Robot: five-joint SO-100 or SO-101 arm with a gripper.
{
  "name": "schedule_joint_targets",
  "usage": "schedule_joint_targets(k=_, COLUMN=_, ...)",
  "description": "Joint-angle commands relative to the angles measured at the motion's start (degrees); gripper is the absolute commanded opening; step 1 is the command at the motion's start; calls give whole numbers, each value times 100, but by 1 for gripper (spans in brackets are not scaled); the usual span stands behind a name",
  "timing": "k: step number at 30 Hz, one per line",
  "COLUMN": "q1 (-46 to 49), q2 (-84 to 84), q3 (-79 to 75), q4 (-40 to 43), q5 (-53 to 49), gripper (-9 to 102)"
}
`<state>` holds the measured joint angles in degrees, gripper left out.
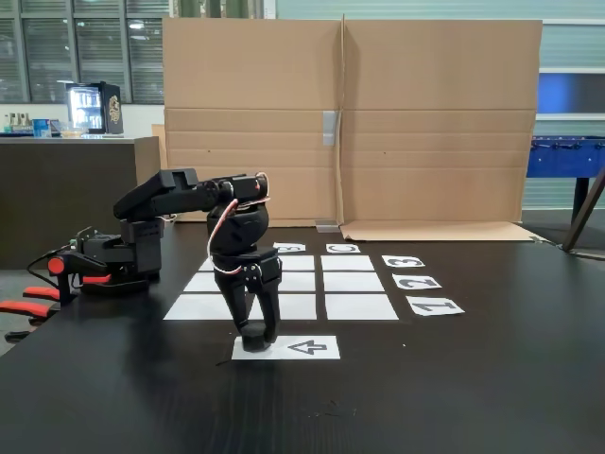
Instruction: Pick up a new token and place it in the grid on square A1.
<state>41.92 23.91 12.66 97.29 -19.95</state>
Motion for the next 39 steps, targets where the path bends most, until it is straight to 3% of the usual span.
schedule_joint_targets(k=1, q1=44, q2=97, q3=-281, q4=79, q5=62, gripper=3)
schedule_joint_targets(k=22, q1=-62, q2=1696, q3=888, q4=220, q5=132, gripper=2)
schedule_joint_targets(k=39, q1=-888, q2=4623, q3=4500, q4=185, q5=-53, gripper=2)
